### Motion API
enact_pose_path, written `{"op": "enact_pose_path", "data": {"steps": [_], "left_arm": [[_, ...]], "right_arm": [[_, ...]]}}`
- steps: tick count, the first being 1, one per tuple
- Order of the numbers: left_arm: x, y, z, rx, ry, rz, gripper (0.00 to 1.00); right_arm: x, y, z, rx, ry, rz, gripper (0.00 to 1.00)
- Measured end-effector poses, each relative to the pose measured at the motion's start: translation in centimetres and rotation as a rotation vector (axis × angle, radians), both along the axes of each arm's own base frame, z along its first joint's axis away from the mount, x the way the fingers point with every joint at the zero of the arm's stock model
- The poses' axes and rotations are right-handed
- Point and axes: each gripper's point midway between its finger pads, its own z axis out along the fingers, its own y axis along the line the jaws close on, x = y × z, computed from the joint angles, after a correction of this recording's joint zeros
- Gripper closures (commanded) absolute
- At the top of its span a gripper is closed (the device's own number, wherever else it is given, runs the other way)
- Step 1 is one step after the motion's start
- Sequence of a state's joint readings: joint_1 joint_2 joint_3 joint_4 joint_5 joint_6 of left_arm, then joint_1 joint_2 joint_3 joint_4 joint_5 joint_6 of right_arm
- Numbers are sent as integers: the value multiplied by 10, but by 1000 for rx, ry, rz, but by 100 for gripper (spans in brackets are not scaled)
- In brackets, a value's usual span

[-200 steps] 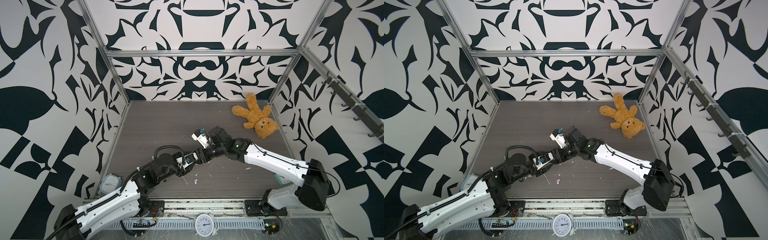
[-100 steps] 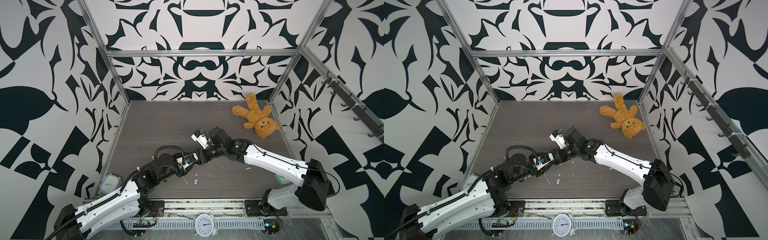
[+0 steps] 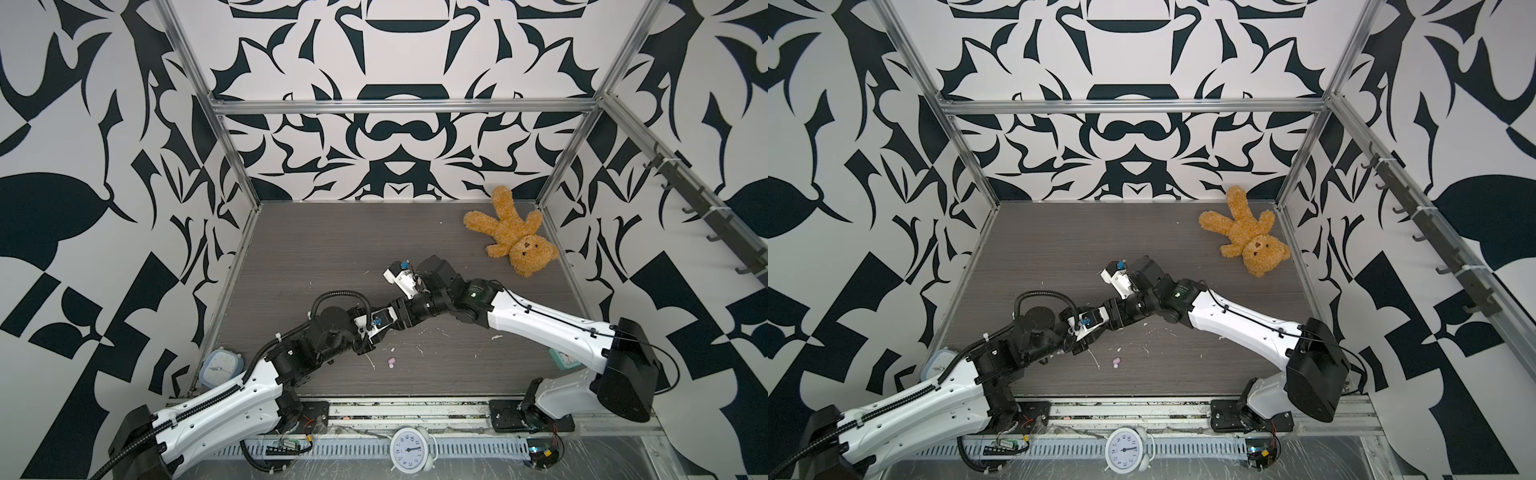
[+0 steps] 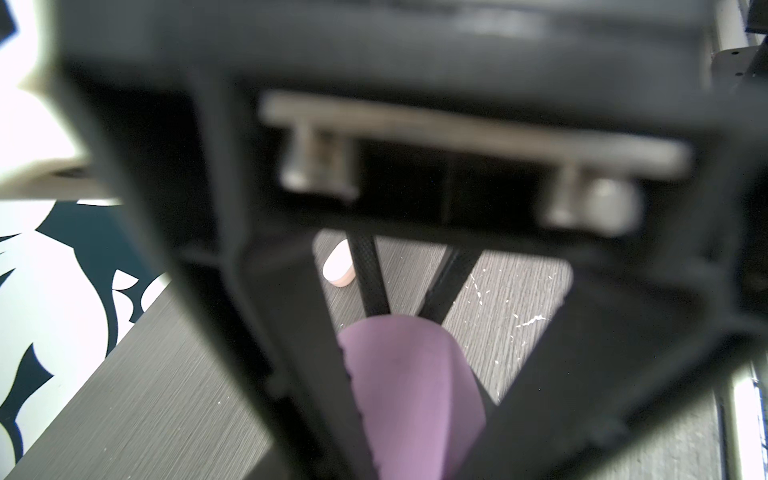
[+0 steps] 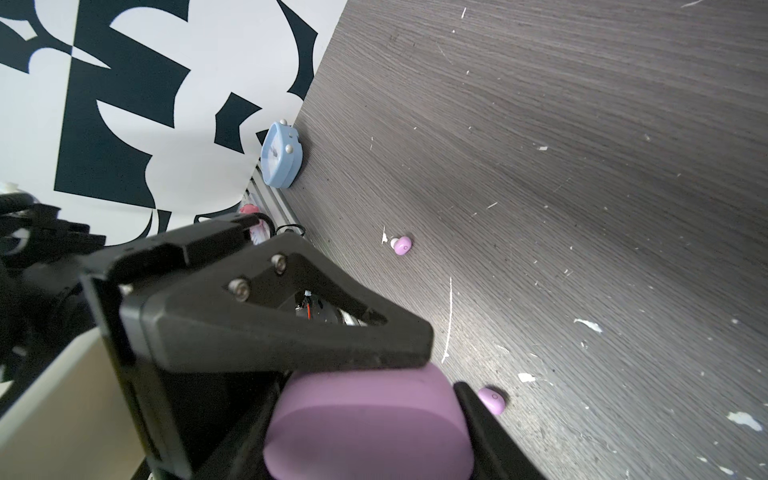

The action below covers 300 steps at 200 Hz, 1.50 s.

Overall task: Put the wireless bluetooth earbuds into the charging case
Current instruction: 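Open the right gripper and draw it back from the lilac case, then move the right gripper to the lid of the case in the left gripper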

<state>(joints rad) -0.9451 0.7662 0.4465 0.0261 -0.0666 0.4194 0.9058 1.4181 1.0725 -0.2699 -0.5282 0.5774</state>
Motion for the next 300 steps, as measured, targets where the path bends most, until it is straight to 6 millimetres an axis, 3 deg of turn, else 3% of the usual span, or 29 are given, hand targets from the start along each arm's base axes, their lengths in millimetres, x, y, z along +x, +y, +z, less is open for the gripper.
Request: {"op": "enact_pose_path", "data": {"steps": [25,40,95,134,159,247,300], "left_arm": [[-2,0,5,-19,-1,-4,100],[-5,0,5,-30,18,-11,100],[-31,-4,7,-43,198,-90,100],[-53,0,45,-106,328,-133,100],[-65,2,56,-124,417,-171,100],[-87,-5,52,-125,685,-310,100],[-98,-7,56,-139,719,-371,100]], "right_arm": [[0,-4,7,10,-14,-13,21],[0,-8,16,20,-44,-22,14],[3,-23,40,27,-134,-52,5],[-11,-53,85,142,-360,-39,3],[-31,-73,95,195,-478,13,3],[-82,-55,61,197,-532,267,9],[-73,-48,50,151,-571,253,13]]}}
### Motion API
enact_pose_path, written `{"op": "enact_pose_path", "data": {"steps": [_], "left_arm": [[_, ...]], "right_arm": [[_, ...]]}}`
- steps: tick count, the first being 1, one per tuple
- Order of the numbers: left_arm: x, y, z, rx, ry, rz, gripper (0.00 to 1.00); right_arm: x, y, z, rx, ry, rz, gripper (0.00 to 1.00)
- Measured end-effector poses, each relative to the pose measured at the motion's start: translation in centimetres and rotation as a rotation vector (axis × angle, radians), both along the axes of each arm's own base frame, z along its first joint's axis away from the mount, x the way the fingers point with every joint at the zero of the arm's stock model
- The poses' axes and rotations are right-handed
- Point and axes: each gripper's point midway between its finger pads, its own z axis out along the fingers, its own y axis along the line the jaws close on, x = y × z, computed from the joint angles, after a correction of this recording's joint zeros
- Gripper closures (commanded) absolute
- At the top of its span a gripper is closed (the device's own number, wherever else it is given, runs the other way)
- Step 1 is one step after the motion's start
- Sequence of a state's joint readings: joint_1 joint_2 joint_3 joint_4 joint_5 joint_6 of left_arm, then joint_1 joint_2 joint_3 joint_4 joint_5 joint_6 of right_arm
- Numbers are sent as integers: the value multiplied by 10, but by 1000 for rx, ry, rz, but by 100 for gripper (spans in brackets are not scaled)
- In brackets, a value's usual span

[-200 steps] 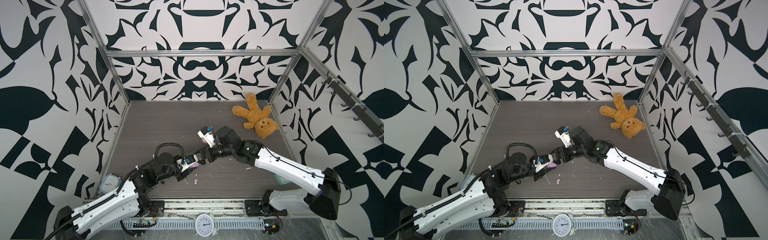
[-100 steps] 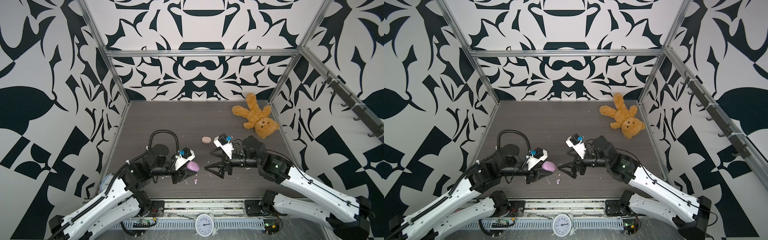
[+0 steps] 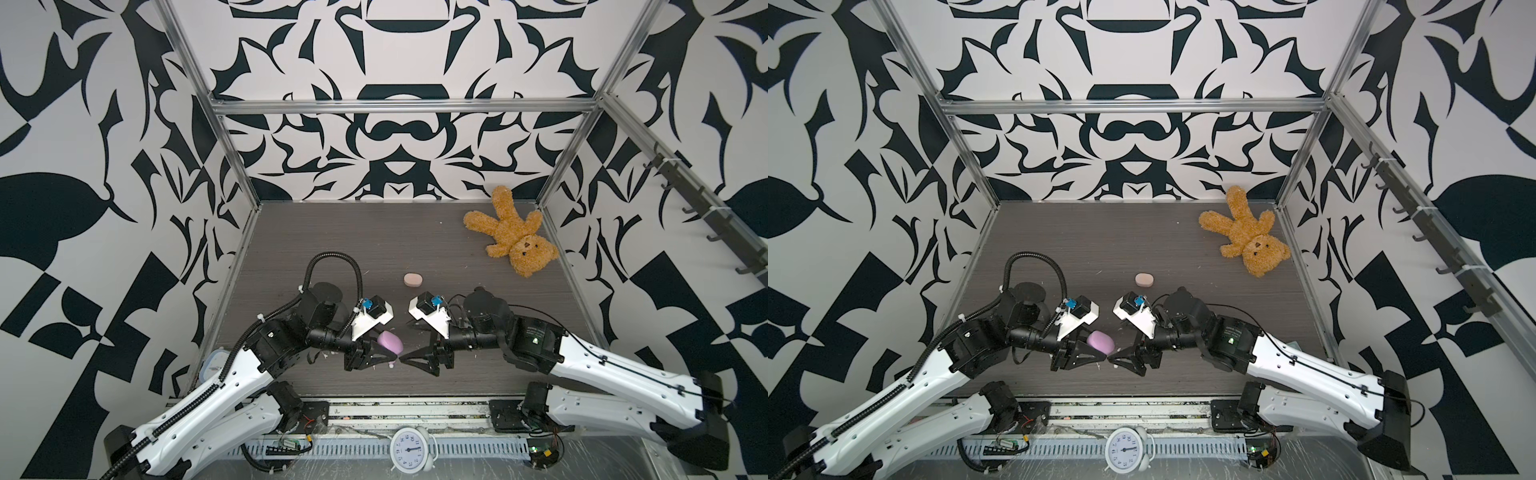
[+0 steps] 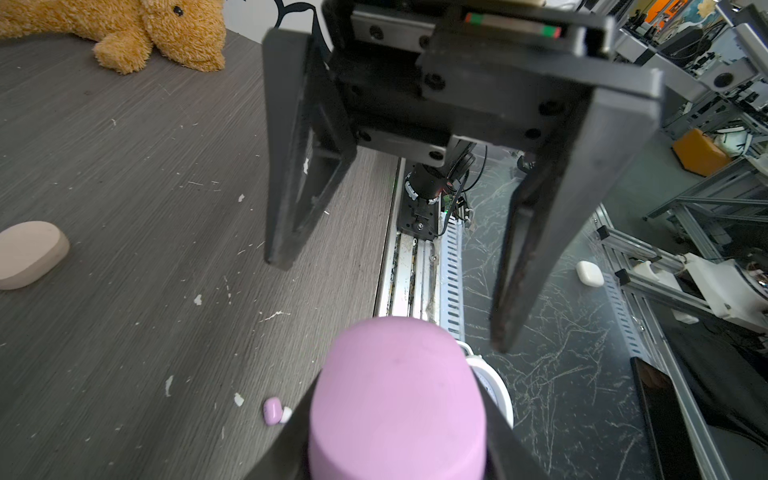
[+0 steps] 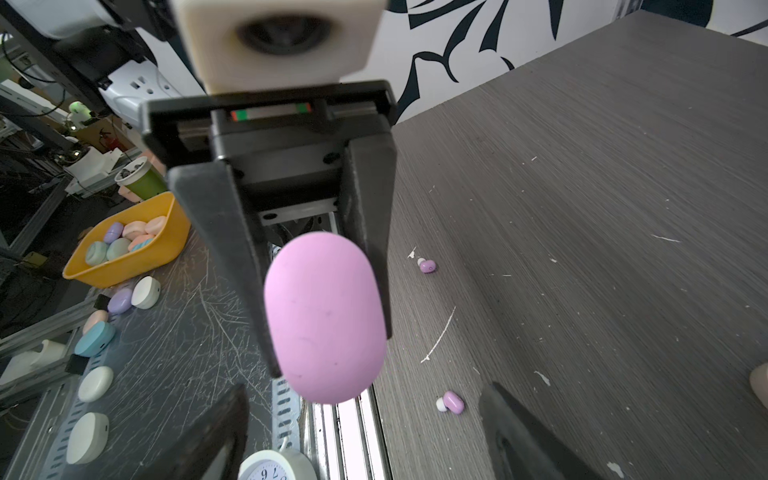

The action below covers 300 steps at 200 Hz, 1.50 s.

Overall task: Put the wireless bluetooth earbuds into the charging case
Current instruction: 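Move the right gripper to the lid of the case in the left gripper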

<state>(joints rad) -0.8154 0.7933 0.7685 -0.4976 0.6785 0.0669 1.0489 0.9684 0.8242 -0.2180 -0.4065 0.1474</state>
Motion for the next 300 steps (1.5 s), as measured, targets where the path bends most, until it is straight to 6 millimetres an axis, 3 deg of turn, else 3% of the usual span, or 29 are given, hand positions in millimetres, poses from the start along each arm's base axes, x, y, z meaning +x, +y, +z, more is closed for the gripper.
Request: {"op": "enact_pose_path", "data": {"steps": [300], "left_arm": [[1,-1,-1,-5,54,-2,100]], "right_arm": [[16,-2,2,-55,-98,-80,23]]}}
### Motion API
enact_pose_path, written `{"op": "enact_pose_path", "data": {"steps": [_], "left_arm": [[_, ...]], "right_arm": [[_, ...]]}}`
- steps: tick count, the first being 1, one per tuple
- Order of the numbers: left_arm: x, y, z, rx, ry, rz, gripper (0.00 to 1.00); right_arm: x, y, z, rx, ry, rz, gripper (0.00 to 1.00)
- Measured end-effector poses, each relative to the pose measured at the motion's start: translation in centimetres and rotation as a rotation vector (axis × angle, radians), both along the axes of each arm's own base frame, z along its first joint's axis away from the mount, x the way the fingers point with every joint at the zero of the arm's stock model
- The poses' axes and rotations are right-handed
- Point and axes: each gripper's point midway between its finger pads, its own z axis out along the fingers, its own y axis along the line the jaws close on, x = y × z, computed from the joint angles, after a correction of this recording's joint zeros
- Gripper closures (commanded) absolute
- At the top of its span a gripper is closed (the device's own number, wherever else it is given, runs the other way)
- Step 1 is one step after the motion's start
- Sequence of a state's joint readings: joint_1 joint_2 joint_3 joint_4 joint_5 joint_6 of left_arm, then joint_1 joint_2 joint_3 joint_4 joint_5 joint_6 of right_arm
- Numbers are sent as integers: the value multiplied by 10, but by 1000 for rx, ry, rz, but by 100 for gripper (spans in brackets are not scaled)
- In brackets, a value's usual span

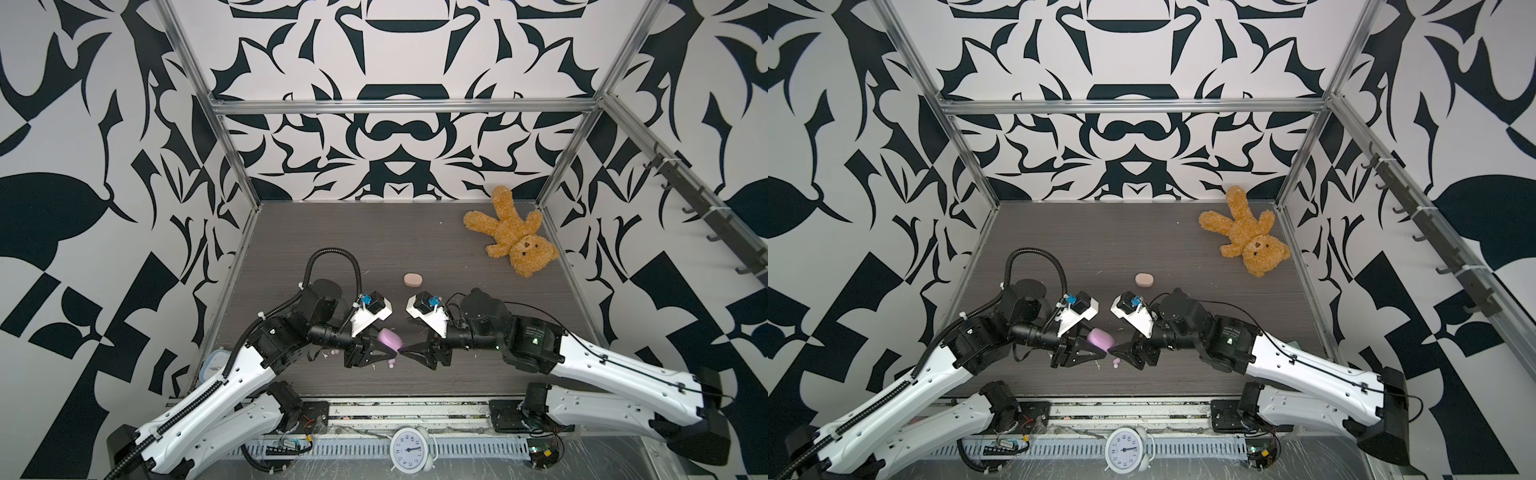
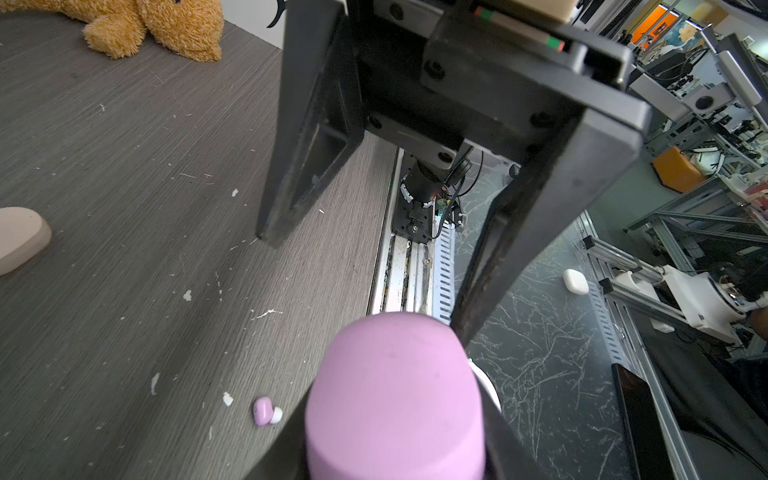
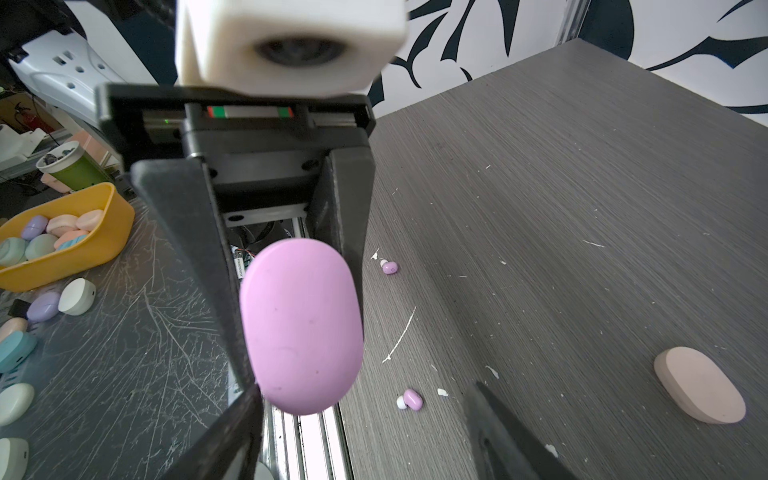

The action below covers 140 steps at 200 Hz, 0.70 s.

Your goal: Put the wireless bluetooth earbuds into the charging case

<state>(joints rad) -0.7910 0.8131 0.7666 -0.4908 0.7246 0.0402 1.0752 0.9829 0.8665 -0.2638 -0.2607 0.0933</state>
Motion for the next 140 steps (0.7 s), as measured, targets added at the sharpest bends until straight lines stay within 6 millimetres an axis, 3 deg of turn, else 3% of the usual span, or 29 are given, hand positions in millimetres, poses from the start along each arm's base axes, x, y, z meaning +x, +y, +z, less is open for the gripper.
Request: {"op": "enact_pose_path", "data": {"steps": [85,108,140], "left_arm": [[-1,1,-3,5,12,0,100],[-16,-1,3,-25,39,-74,100],[-16,-1,3,-25,47,-77,100]], "right_arm": [[2,1,6,-4,-1,-6,26],[23,-2,4,-21,-36,-101,26],[27,-1,1,-32,-38,-116,29]]}}
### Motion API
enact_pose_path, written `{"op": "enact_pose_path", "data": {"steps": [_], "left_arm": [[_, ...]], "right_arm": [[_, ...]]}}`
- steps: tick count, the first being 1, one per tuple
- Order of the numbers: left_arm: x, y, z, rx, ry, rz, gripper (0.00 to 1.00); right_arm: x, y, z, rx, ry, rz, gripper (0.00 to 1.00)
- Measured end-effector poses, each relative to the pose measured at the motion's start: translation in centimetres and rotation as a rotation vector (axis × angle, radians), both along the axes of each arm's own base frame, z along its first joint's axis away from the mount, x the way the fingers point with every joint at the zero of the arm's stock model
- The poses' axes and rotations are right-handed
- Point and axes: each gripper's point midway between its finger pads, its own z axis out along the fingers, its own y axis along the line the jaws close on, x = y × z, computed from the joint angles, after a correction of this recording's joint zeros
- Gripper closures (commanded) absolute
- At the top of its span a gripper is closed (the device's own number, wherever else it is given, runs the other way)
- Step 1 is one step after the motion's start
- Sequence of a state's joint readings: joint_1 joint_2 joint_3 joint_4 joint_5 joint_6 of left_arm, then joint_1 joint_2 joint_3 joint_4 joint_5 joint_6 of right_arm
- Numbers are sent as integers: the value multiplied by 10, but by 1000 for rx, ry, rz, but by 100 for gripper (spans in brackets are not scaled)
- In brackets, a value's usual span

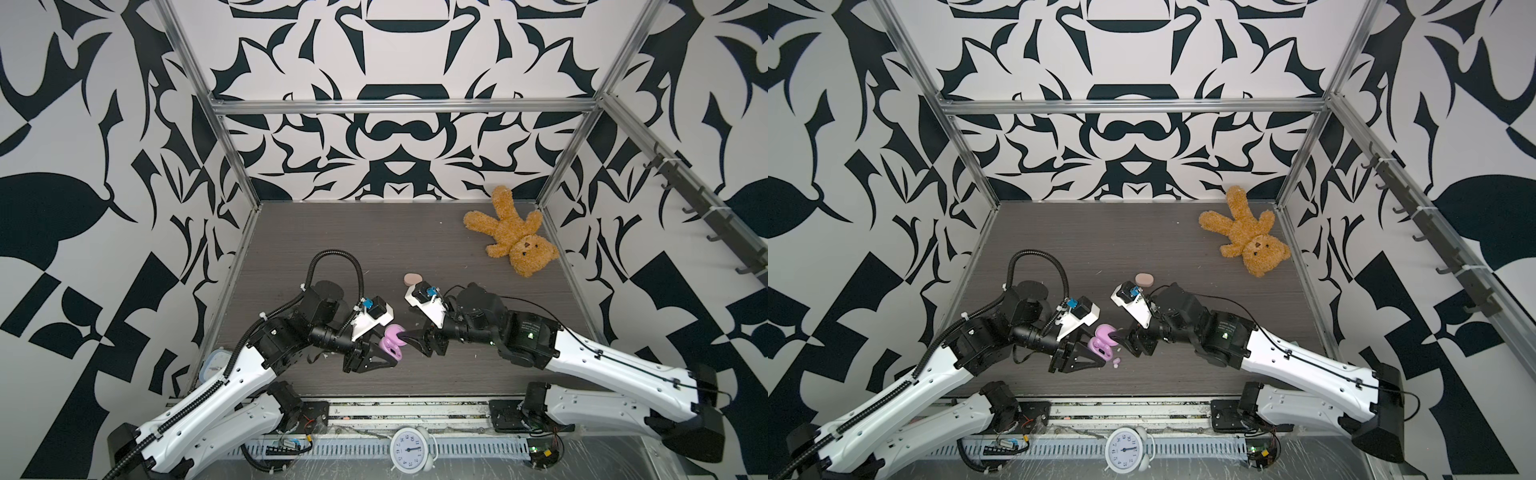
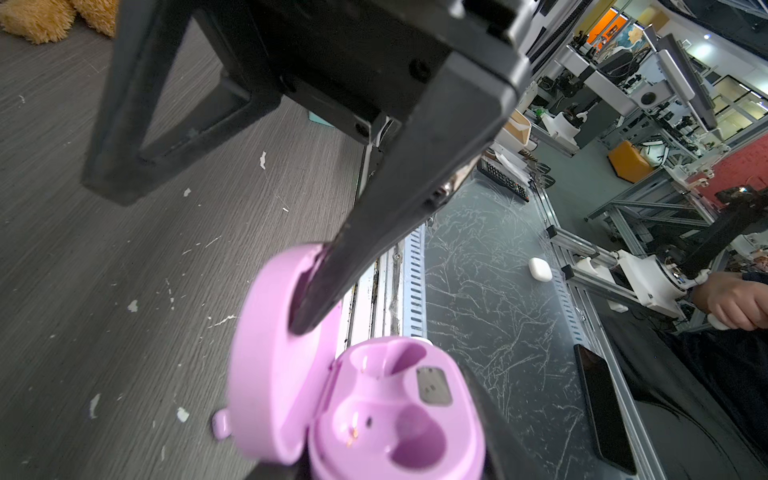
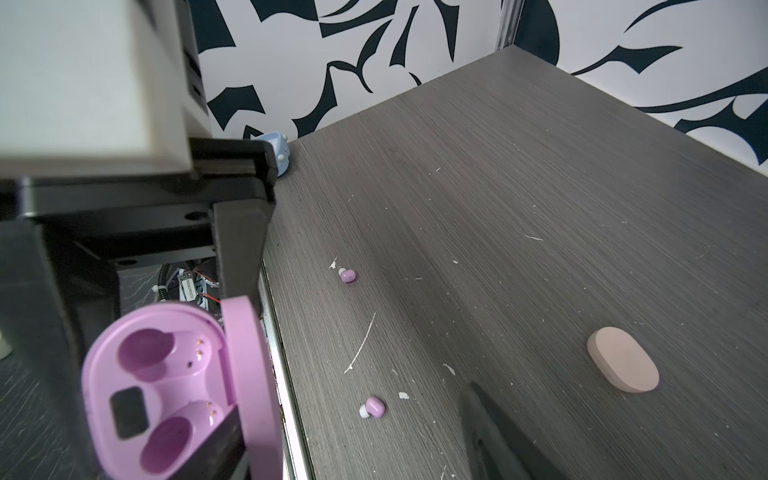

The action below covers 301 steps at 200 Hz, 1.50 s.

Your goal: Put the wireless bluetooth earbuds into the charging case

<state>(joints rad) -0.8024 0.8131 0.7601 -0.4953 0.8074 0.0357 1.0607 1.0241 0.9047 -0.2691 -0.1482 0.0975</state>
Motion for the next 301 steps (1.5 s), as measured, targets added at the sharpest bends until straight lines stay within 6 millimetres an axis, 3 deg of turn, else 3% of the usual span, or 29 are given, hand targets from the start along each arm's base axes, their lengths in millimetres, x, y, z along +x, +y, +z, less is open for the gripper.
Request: {"op": "enact_pose_path", "data": {"steps": [46,92,122,131,162,183,232,252,276,301], "left_arm": [[0,0,1,-4,-3,-1,100],[1,0,0,0,-6,5,100],[5,0,-1,-2,-28,25,100],[5,0,-1,-4,-34,27,100],[8,0,0,-11,-61,46,44],[12,2,1,-22,-102,75,24],[21,9,7,-42,-187,154,0],[27,18,18,-75,-263,222,1],[44,37,33,-110,-362,391,1],[70,72,54,-144,-437,667,1]], "right_arm": [[-9,7,4,15,24,57,56],[-18,17,5,16,59,126,75],[-22,19,6,19,56,161,99],[-23,18,6,18,64,158,100],[-21,19,9,17,41,162,100],[-16,18,12,8,24,140,100],[13,20,16,-47,-71,53,100],[31,20,10,-85,-114,15,100],[61,19,-9,-160,-171,-21,100],[91,20,-40,-265,-207,-42,100]]}}
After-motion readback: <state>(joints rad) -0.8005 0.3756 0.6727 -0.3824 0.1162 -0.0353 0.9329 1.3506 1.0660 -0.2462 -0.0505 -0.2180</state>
